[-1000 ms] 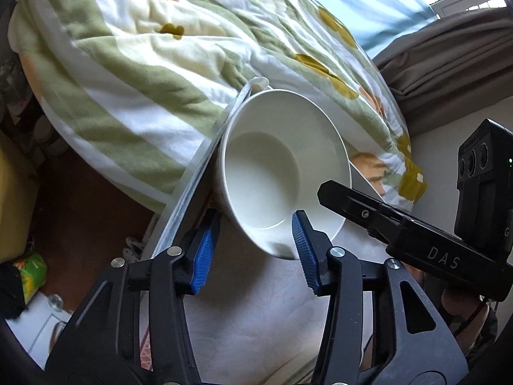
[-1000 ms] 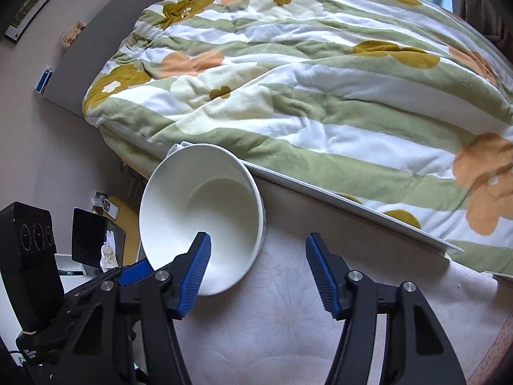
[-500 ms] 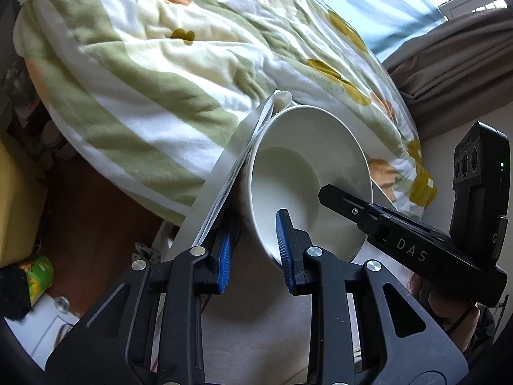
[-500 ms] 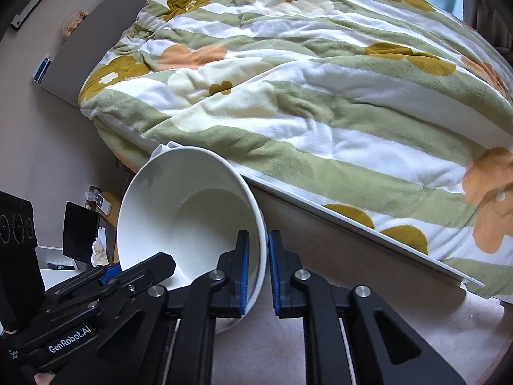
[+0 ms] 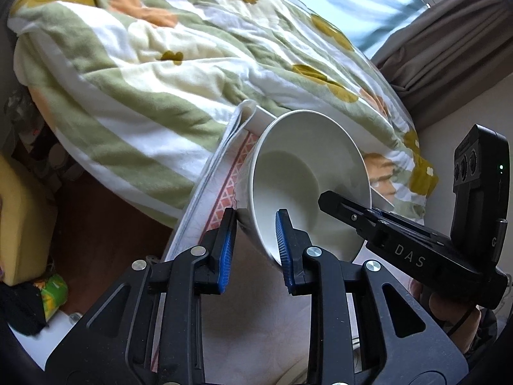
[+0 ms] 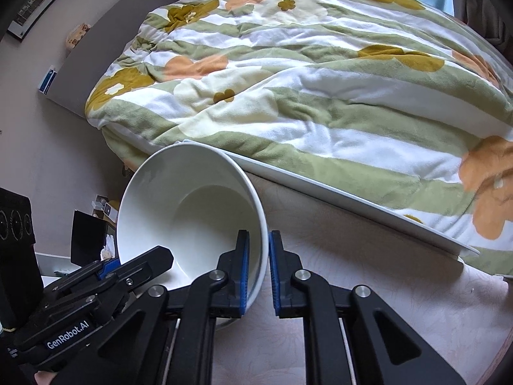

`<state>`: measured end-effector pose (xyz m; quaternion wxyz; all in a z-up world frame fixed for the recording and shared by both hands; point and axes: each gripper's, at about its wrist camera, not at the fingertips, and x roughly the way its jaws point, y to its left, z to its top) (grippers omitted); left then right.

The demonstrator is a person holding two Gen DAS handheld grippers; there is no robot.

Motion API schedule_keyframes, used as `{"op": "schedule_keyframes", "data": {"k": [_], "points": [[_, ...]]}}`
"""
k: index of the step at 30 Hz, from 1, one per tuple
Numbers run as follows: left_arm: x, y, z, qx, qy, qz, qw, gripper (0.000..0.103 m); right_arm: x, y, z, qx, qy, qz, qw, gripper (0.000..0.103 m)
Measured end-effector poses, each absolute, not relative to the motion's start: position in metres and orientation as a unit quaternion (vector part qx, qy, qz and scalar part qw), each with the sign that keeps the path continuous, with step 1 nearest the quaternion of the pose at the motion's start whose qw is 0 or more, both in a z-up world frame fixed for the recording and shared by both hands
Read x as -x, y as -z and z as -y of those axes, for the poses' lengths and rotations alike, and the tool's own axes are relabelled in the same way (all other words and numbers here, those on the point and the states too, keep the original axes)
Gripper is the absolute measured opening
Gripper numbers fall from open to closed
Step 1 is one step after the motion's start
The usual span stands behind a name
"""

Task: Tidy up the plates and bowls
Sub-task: 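Carry the white bowl with both tools and lower it into the cream bowl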

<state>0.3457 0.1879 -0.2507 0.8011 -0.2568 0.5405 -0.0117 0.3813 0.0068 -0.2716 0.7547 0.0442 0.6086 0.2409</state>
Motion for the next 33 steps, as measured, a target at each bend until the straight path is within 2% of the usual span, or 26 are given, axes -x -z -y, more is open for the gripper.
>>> {"op": "schedule_keyframes", "data": {"k": [9,17,24,33], "points": [[-0.310,0.180,-0.122,0.211,0.052,-0.504,0.836,0.022,-0.333,0.208,0.056,-0.074,-0.225,-0.558,0.795,0.011],[-0.250,0.134,-0.005,0.175,0.120,-0.490,0.846,0.022,-0.257,0.152,0.164,-0.094,-0.173,-0.523,0.829,0.011],[-0.193,0.134,0.111,0.159,0.177,-0.502,0.832,0.022,-0.185,0.133,0.269,-0.103,-0.114,-0.511,0.845,0.011],[-0.155,0.172,0.214,0.113,0.208,-0.554,0.798,0.021,-0.128,0.164,0.363,-0.129,-0.060,-0.542,0.829,0.011]]}}
